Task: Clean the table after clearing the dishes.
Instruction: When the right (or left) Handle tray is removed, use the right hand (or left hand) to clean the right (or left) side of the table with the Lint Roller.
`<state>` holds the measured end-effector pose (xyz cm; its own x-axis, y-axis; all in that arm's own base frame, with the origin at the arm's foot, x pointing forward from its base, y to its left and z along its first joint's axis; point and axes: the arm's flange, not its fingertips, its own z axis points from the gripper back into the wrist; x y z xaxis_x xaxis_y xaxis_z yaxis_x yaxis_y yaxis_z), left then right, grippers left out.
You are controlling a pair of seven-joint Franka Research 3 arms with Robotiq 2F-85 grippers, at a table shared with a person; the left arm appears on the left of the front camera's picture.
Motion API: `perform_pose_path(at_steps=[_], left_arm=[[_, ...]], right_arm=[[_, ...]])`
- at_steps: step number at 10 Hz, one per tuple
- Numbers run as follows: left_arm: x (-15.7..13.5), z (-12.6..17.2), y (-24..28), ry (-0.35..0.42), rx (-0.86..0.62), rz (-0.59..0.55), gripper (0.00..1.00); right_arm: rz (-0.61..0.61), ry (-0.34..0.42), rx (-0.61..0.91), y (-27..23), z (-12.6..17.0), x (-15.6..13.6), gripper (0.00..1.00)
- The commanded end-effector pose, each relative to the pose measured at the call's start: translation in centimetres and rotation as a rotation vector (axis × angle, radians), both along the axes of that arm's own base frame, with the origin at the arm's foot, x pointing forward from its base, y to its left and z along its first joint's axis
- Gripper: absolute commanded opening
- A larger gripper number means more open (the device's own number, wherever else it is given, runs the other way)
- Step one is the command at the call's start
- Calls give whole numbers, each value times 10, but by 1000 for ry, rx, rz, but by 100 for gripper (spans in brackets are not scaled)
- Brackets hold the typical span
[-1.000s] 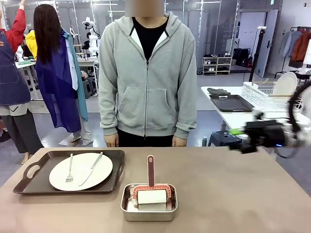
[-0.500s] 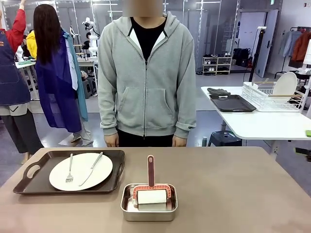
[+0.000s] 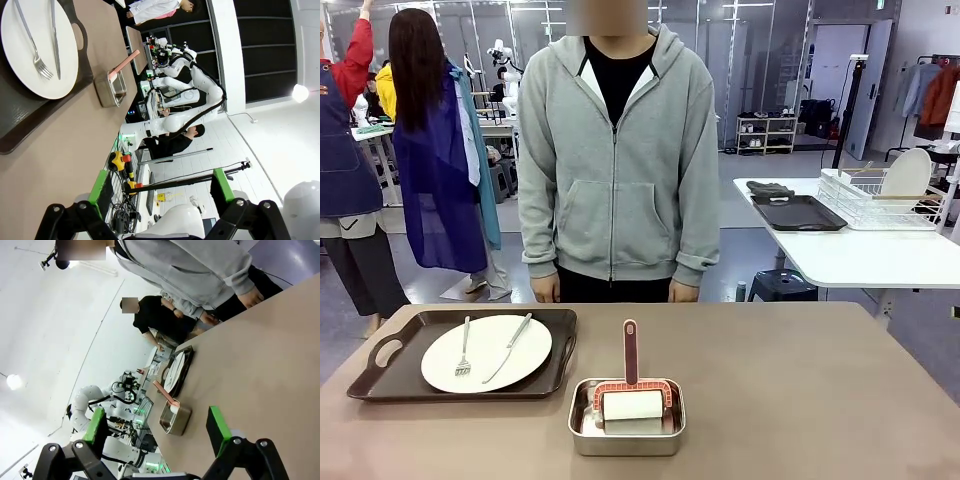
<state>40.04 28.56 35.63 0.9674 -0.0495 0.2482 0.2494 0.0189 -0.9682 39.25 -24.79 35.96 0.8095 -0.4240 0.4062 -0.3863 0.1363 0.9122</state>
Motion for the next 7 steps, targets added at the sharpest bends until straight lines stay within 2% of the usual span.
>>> perform_pose_path(at_steps=[1,7], left_arm=[[-3,1,4,-12,-10,7,100],[-3,1,4,-12,-10,7,100]], right_arm=[[12,4,2,4,2,3,100],[12,4,2,4,2,3,100]])
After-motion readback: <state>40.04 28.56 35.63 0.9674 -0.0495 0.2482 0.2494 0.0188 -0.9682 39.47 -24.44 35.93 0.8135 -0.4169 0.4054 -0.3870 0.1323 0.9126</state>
